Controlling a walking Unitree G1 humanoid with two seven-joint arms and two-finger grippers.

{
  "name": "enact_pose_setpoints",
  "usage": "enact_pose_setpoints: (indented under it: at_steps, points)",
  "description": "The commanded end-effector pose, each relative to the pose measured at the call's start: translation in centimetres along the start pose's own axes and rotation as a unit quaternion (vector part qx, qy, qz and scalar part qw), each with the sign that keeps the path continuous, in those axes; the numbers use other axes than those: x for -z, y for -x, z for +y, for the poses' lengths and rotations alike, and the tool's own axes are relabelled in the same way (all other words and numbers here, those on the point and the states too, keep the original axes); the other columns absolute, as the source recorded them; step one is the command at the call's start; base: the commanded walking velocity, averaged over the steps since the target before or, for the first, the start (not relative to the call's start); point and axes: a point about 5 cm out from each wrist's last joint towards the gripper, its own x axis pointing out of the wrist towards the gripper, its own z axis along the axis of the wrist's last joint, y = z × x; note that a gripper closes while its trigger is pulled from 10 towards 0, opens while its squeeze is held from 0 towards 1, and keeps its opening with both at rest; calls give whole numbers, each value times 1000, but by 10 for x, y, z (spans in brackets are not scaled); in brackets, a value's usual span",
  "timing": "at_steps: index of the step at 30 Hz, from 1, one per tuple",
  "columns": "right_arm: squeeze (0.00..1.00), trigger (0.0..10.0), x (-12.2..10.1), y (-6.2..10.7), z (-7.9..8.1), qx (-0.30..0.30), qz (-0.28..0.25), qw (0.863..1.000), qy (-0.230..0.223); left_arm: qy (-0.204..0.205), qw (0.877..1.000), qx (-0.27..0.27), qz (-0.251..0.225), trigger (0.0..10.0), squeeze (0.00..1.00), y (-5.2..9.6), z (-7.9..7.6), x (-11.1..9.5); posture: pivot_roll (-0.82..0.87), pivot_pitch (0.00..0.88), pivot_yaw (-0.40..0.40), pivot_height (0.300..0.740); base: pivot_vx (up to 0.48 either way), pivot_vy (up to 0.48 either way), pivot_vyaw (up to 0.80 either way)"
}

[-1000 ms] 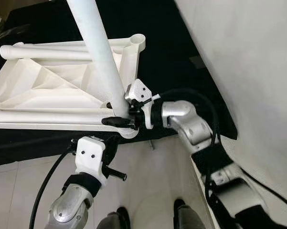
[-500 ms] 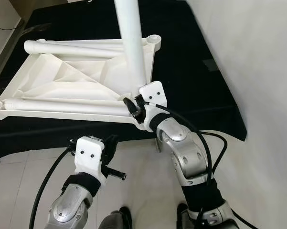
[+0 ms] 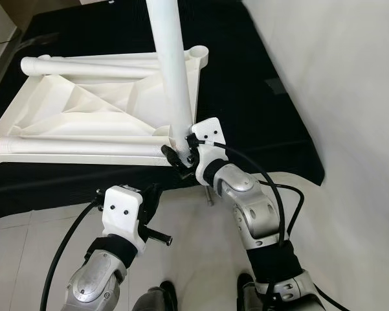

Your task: Building children table

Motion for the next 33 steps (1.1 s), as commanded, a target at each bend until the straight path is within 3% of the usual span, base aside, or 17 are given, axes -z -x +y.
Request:
enact_pose_setpoints:
  at_steps: [1,2,5,6,7,9,12,14,16,19,20,21,22,30,32,33]
  points:
    - [1000,10000,-20,-11,24,-73,-40,997,-8,0,1000,-3,8,10000,0,2,1,4,34,313,79,740,0,0,0]
    - [0,10000,-28,-11,22,-133,-53,990,11,1,1000,-3,8,10000,0,2,0,4,37,313,78,740,0,0,0]
    - [0,10000,-34,-11,18,-181,-56,981,42,1,1000,-3,8,10000,0,3,0,4,41,315,77,740,0,0,0]
    - [0,10000,-37,-10,15,-226,-51,970,71,1,1000,-4,8,10000,0,3,0,4,41,316,78,740,0,0,0]
    - [0,10000,-37,-10,15,-226,-51,970,71,1,1000,-4,8,10000,0,3,0,4,41,316,78,740,0,0,0]
    - [0,10000,-45,-10,6,-275,-42,954,114,1,1000,-4,8,10000,0,3,0,3,41,317,78,740,0,0,0]
    - [0,10000,-49,-9,4,-295,-43,947,122,1,1000,-4,8,10000,0,3,0,3,43,319,80,740,0,0,0]
    - [0,10000,-54,-6,1,-340,-36,929,141,1,1000,-3,8,10000,0,4,0,3,48,320,83,740,0,0,0]
    - [0,10000,-55,-5,-1,-356,-26,921,156,0,1000,-3,9,10000,0,4,0,3,47,322,87,740,0,0,0]
    - [0,10000,-55,-4,-4,-369,-17,914,166,0,1000,-2,9,10000,0,4,0,3,46,323,87,740,0,0,0]
    - [0,2078,-55,-3,-6,-376,-12,911,171,0,1000,-2,9,10000,0,4,0,3,46,323,86,740,0,0,0]
    - [0,2078,-55,-3,-6,-376,-12,911,171,0,1000,-2,9,10000,0,4,0,3,46,323,86,740,0,0,0]
    - [0,0,-56,-2,-8,-393,-10,905,162,0,1000,-2,10,10000,0,4,1,3,46,324,87,740,0,0,0]
    - [0,0,-52,2,-16,-409,-4,900,151,1,1000,-1,10,10000,0,4,0,3,42,326,91,740,0,0,0]
    - [0,0,-48,3,-19,-397,2,905,151,1,1000,0,10,10000,0,3,0,3,38,327,91,740,0,0,0]
    - [0,0,-41,4,-23,-366,13,920,142,1,1000,0,10,10000,0,3,0,3,33,328,87,740,0,0,0]
